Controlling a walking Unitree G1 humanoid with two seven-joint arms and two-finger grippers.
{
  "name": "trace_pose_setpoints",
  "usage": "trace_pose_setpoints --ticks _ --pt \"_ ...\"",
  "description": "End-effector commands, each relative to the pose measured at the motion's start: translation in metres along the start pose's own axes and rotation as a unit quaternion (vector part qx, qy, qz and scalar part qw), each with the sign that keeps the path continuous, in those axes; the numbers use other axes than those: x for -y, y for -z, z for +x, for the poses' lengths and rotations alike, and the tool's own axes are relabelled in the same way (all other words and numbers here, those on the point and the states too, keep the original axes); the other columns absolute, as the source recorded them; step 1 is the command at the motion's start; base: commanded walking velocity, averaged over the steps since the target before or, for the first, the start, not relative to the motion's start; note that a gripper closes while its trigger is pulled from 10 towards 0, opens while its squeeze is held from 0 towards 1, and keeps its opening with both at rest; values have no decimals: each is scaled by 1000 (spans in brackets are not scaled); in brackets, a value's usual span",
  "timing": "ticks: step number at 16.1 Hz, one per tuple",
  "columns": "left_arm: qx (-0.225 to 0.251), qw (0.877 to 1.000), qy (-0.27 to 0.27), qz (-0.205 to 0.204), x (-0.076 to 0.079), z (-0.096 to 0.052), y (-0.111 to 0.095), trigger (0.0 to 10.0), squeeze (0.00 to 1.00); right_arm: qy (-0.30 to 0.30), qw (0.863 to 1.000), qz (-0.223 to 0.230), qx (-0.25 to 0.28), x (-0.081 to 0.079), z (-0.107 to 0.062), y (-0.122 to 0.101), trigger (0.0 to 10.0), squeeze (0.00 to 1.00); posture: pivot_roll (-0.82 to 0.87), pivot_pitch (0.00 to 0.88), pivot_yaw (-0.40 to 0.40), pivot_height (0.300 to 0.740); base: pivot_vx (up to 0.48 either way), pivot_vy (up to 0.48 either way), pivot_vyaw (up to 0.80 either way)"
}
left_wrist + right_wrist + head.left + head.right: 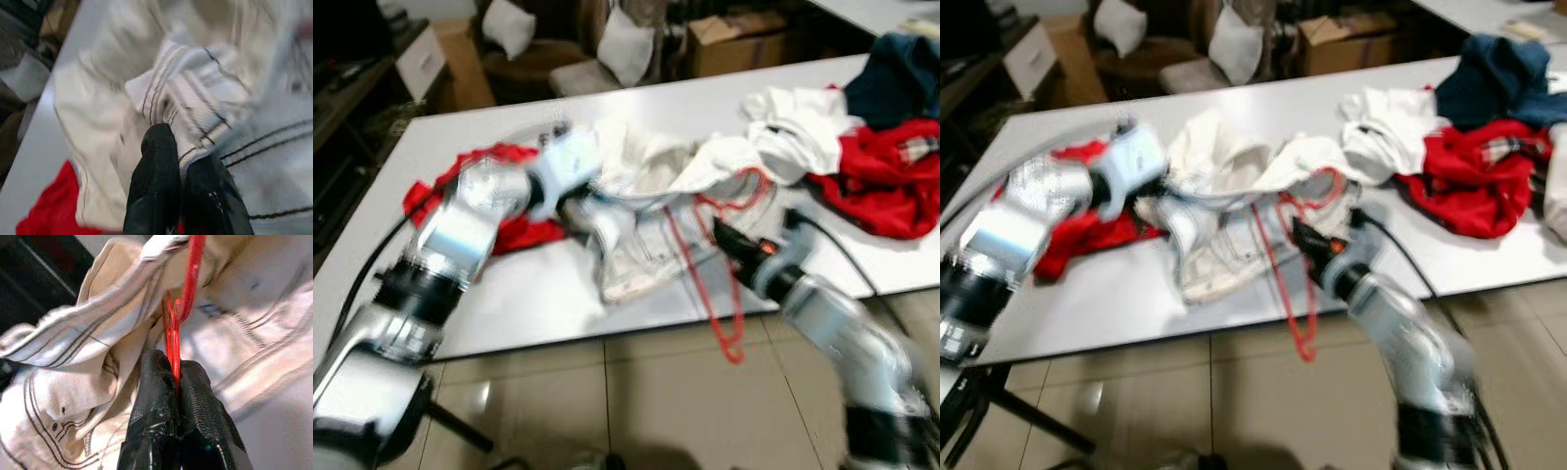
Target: Hang hanger
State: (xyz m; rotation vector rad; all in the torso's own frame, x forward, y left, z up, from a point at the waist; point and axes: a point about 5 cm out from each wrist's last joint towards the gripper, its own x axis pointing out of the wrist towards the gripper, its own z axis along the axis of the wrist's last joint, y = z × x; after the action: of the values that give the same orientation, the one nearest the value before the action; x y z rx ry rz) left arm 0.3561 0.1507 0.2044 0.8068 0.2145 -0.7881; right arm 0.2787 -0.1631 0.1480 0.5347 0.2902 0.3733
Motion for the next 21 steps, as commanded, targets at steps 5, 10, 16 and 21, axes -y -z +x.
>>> trace_pose_setpoints --ticks 5,10,16,21 --pt "-62 991 116 21 42 -24 40 0 0 93 995 -28 3 20 -32 7 10000 0 -159 0 151 740 0 0 0" --pt "-54 988 143 27 67 -34 50 0 0 123 991 -54 25 31 -37 -7 10000 0 -161 0 144 740 0 0 0" --pt "43 992 -121 -15 -5 -33 21 0 0 48 992 -112 19 22 -4 -32 10000 0 -157 0 140 740 0 0 0" --pt "112 936 -332 -20 -95 -82 -7 0 0 -63 958 -123 251 -12 3 -158 10000 0 -145 0 128 740 0 0 0"
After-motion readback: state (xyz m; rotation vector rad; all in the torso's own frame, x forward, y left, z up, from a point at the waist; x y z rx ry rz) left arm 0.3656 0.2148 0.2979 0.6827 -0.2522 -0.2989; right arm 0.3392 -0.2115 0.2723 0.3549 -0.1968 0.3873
